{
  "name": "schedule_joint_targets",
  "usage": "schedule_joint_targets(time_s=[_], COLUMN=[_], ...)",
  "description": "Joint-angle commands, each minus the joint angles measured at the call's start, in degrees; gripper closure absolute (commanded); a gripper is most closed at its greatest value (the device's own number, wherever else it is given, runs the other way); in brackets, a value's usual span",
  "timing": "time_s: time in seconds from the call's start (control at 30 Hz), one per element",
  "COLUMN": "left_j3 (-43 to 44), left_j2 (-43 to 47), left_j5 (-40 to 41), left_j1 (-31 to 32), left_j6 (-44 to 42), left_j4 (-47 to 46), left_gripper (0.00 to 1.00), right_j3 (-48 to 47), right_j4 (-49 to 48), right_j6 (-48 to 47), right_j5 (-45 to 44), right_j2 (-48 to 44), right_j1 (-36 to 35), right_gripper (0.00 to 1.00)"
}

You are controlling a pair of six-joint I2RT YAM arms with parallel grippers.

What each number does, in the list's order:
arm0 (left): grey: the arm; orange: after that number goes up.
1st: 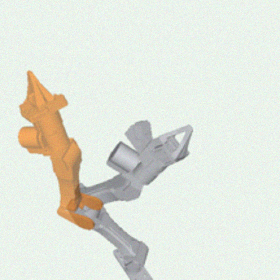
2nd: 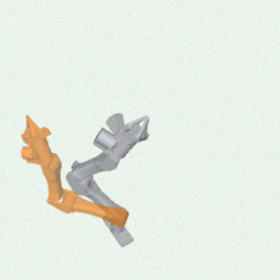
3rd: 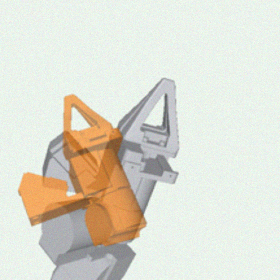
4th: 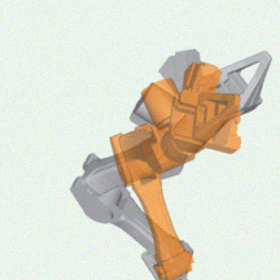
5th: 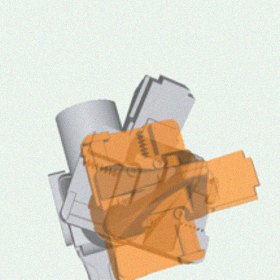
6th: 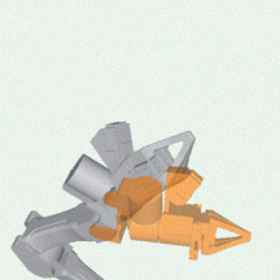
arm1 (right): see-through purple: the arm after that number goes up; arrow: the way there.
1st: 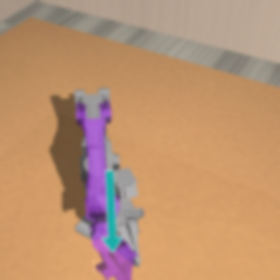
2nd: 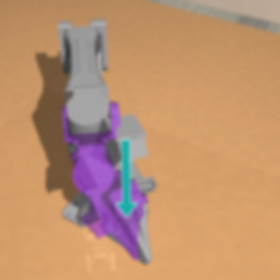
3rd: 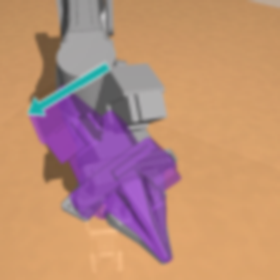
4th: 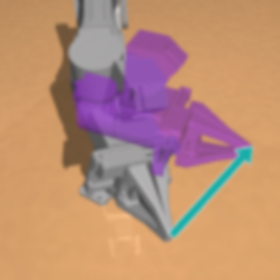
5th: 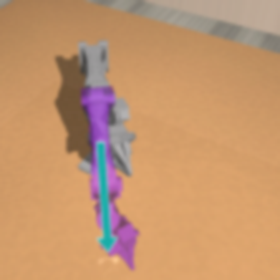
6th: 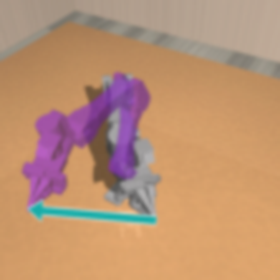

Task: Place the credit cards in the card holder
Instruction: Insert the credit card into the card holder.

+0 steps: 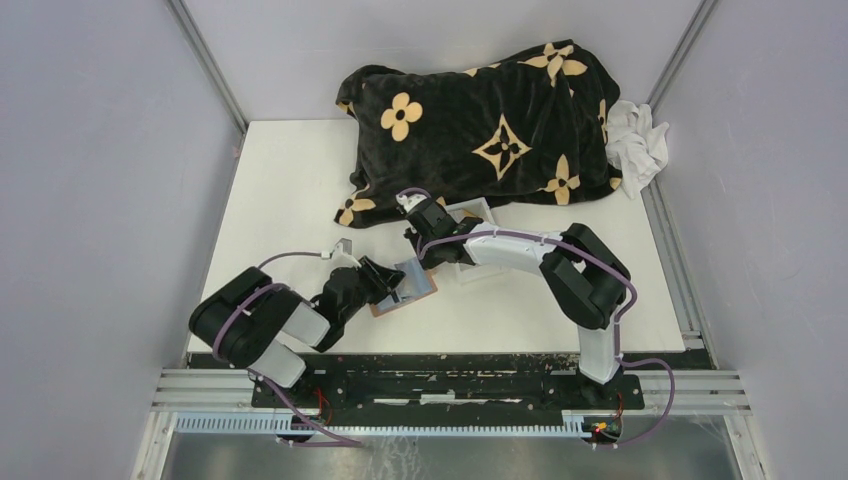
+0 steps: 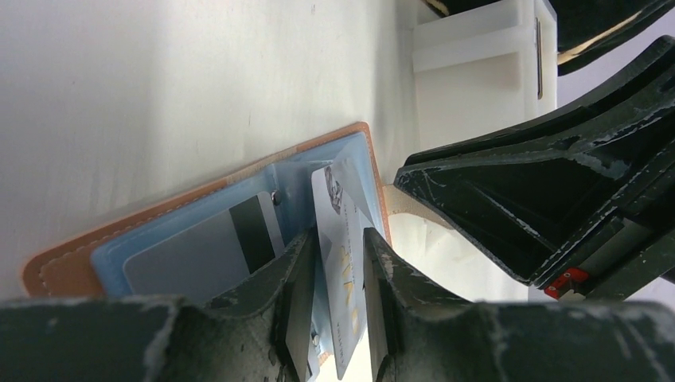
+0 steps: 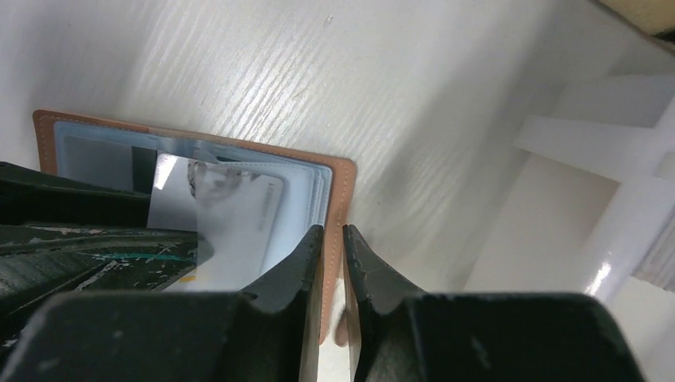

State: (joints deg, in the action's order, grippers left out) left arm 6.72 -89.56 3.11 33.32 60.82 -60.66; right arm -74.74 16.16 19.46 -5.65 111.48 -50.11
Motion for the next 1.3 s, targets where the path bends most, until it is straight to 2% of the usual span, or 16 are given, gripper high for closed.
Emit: schedule_joint_targets(time_s=[0.0,0.37,0.57,0.9,1.27], left_j3=[-0.57,0.13,0.13,-1.29,-2.23], left_j2=[4.89,10.94,15.11,27.65,34.54], left_j5=[4.07,8.17,11.41,16.74,18.14], left_j1=[0.85,3.32,4.67,5.5,5.68], left_j6=[-2.33,-3.38,-3.14,-2.04,-1.45], left_j4=[10.0,20.45,26.21,37.47,40.45], left_gripper=[0.62,0.52,0.46,0.43,0.45], right_j3=[0.34,2.8,4.28,4.73,4.16], right_j4=[0.25,-1.18,-2.01,-2.36,-2.36], right_j6=[-0.66,0.34,0.75,1.31,1.36], right_j5=[-2.46,-1.99,-2.51,-2.5,-2.63], right_j2=[-3.34,-3.18,-3.7,-3.67,-3.11], right_j1=[-0.36,-1.26,-1.59,-2.36,-3.02], right_gripper=[0.8,0.86,0.86,0.86,0.87])
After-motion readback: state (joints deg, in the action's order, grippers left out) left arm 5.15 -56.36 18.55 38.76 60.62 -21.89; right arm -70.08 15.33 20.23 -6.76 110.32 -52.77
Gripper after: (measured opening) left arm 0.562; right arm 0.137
